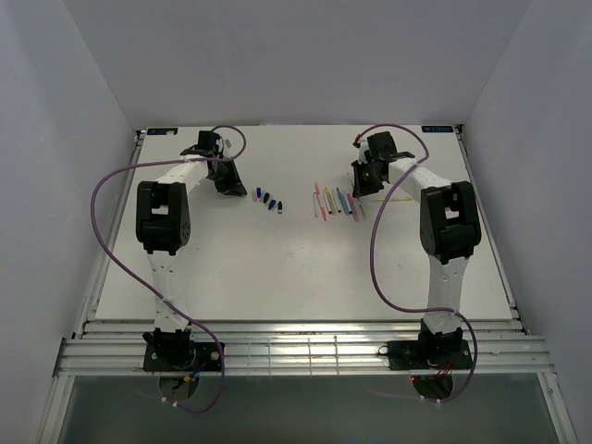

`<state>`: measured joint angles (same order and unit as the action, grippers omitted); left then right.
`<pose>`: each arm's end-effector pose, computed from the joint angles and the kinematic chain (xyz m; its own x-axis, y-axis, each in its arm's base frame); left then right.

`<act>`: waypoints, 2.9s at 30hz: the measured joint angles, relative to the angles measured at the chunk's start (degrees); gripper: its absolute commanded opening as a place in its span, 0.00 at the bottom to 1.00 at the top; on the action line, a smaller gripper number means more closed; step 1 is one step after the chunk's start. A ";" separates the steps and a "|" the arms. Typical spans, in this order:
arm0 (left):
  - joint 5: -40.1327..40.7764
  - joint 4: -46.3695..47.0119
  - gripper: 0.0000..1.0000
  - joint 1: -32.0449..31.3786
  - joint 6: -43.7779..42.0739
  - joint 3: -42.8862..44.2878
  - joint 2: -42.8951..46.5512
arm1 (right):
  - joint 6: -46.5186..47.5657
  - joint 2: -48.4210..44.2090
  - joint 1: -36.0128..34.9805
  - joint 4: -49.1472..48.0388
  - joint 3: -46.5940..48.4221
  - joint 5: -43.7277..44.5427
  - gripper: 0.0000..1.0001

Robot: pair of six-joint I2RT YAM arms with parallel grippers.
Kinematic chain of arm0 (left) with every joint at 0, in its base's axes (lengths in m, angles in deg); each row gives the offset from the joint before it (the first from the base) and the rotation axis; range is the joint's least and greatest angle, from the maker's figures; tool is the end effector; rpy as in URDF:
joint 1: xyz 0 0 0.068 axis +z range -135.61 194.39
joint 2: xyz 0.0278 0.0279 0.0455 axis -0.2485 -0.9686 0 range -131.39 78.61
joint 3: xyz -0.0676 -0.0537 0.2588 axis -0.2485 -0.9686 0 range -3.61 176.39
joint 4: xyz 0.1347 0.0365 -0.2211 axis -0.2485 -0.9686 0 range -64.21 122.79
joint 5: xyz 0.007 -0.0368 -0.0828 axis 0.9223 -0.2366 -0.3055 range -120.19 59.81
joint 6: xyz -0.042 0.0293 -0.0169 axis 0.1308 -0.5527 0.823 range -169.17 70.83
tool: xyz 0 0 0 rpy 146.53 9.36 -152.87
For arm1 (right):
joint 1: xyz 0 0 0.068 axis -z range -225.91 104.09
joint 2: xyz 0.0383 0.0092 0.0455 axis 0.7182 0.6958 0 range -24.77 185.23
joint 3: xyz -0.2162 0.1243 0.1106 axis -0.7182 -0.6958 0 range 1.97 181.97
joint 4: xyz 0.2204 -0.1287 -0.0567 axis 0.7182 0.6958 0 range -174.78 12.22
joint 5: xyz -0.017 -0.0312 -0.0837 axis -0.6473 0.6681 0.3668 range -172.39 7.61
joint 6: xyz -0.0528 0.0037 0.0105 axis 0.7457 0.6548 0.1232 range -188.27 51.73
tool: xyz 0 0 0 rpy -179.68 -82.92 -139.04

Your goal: Open the pen caps

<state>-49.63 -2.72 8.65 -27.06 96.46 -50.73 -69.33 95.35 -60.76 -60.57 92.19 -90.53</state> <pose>0.4726 -0.0593 0.1529 -0.9225 -0.2641 -0.2815 -0.1207 0.8901 -0.4394 0.4423 0.1224 0.1832 -0.7891 -0.1903 -0.5840 -0.3194 0.9392 0.1256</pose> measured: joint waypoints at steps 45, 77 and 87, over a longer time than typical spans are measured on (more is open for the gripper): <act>-3.74 11.23 0.49 -1.31 4.39 -21.79 26.86 | -19.45 -12.74 5.49 -2.36 -7.52 4.94 0.49; -10.47 17.97 0.49 -7.96 5.77 -29.99 33.55 | -38.97 0.46 9.27 6.34 -0.22 12.98 0.69; -11.50 18.67 0.49 -8.00 5.99 -31.01 33.55 | -38.80 4.79 7.98 13.97 7.30 19.58 0.64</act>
<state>-61.13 15.95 0.65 -21.07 65.45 -17.18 -108.12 100.14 -52.78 -46.61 99.49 -70.94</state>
